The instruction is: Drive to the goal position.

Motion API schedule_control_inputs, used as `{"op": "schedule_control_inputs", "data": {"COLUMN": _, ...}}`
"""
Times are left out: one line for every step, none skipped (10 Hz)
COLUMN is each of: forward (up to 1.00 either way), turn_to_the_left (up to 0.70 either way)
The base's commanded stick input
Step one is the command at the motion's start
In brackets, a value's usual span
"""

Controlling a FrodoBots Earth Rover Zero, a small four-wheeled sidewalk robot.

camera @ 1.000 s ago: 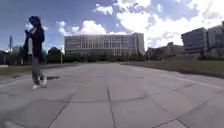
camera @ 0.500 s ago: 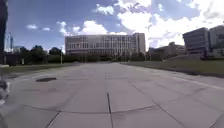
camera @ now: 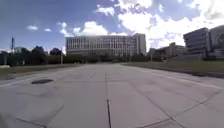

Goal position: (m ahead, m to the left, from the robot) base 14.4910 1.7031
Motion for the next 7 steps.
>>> {"op": "schedule_control_inputs", "data": {"forward": 0.7, "turn_to_the_left": 0.0}}
{"op": "schedule_control_inputs", "data": {"forward": 0.7, "turn_to_the_left": 0.0}}
{"op": "schedule_control_inputs", "data": {"forward": 0.7, "turn_to_the_left": 0.0}}
{"op": "schedule_control_inputs", "data": {"forward": 0.7, "turn_to_the_left": 0.0}}
{"op": "schedule_control_inputs", "data": {"forward": 0.7, "turn_to_the_left": 0.0}}
{"op": "schedule_control_inputs", "data": {"forward": 0.7, "turn_to_the_left": 0.0}}
{"op": "schedule_control_inputs", "data": {"forward": 0.7, "turn_to_the_left": 0.0}}
